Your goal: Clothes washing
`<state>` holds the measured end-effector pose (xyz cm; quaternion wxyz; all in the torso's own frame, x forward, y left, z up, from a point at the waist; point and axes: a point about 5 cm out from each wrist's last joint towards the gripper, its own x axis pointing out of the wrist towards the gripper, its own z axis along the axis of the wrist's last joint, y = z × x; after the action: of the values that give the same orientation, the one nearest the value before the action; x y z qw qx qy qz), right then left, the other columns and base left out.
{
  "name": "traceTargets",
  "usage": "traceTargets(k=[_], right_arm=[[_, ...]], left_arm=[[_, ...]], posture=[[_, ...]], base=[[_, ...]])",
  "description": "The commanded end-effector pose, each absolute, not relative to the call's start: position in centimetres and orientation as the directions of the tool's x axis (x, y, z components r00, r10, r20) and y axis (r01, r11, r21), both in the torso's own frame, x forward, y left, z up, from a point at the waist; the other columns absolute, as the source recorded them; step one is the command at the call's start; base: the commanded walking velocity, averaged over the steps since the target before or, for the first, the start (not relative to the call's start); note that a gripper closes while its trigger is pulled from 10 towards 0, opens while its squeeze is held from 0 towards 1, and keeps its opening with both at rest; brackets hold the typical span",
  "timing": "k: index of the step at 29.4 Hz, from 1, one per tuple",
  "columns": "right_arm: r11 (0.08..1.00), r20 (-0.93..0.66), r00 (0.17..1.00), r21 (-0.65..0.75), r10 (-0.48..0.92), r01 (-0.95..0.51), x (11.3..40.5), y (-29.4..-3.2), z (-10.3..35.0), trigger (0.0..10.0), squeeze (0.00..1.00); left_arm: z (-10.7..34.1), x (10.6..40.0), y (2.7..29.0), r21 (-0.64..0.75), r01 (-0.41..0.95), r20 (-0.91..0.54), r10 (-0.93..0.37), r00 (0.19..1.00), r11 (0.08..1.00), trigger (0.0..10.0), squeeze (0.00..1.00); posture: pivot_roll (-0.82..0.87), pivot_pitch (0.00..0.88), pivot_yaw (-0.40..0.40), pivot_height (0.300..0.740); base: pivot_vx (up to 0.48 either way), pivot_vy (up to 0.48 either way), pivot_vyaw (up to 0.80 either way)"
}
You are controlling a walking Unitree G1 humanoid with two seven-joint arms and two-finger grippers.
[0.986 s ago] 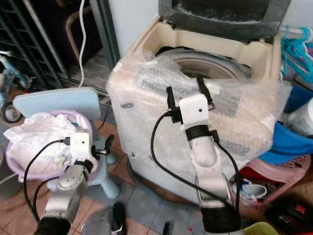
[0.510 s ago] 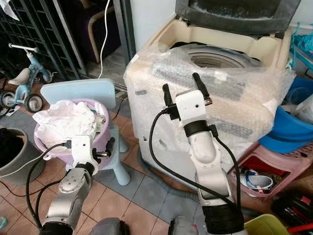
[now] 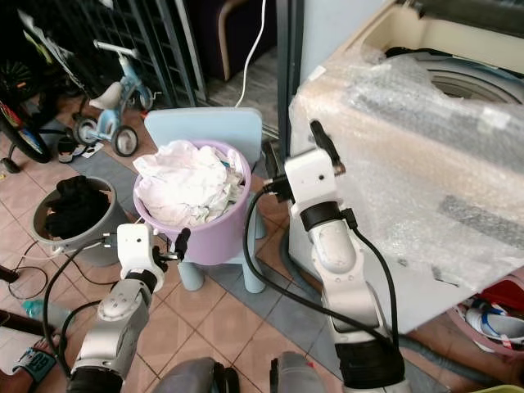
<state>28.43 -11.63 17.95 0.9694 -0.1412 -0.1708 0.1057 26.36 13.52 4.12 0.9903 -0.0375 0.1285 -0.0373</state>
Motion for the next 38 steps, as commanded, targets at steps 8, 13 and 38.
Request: traceTargets(k=[8, 13, 38], right_arm=[[0.93, 0.321, 0.901, -0.316, 0.291, -0.188, 28.3, -10.8, 18.5, 10.0, 0.0], [0.928, 0.309, 0.896, -0.293, 0.319, -0.229, 28.2, -10.4, 18.3, 10.0, 0.0], [0.925, -0.175, 0.912, -0.011, 0.371, -0.379, 25.4, -11.7, 6.9, 10.0, 0.0]], left_arm=[[4.6, 26.3, 14.0, -0.088, 0.091, -0.21, -0.107, 0.972, 0.992, 10.0, 0.0], [4.8, 26.2, 13.9, -0.101, 0.116, -0.188, -0.133, 0.973, 0.988, 10.0, 0.0], [4.8, 26.0, 13.9, -0.097, 0.131, -0.181, -0.147, 0.973, 0.987, 10.0, 0.0]], posture=[[-0.11, 0.082, 0.056, 0.74], [-0.11, 0.08, 0.057, 0.74], [-0.1, 0.081, 0.055, 0.74]], base=[[0.0, 0.0, 0.36], [0.166, 0.0, 0.64], [0.397, 0.0, 0.0]])
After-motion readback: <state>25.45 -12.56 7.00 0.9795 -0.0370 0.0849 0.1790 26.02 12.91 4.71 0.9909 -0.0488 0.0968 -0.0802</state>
